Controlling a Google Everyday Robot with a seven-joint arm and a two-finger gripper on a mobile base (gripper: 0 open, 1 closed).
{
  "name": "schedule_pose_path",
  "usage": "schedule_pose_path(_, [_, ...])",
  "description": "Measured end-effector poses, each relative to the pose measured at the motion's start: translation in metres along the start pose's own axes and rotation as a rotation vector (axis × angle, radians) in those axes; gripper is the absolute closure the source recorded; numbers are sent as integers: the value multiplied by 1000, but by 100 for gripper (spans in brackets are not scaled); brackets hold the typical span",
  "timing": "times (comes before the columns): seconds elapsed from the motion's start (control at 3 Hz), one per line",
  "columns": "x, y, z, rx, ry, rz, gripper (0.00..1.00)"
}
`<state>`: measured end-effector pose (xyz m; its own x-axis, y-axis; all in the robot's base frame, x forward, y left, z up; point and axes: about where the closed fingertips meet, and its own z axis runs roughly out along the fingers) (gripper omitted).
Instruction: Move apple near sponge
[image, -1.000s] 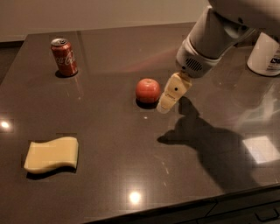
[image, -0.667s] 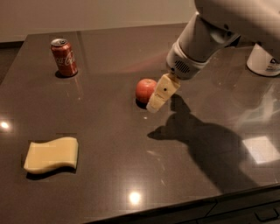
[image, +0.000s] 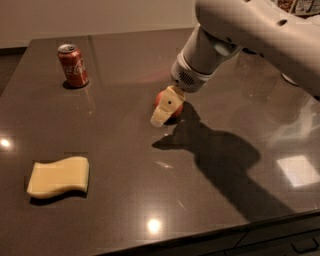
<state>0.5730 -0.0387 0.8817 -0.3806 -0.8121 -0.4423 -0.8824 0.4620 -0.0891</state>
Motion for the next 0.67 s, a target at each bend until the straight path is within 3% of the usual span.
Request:
schedule_pose_path(0.33, [-3, -6, 13, -11, 0, -12, 0])
schedule_pose_path(0.67, [-6, -11, 18, -38, -4, -30, 20])
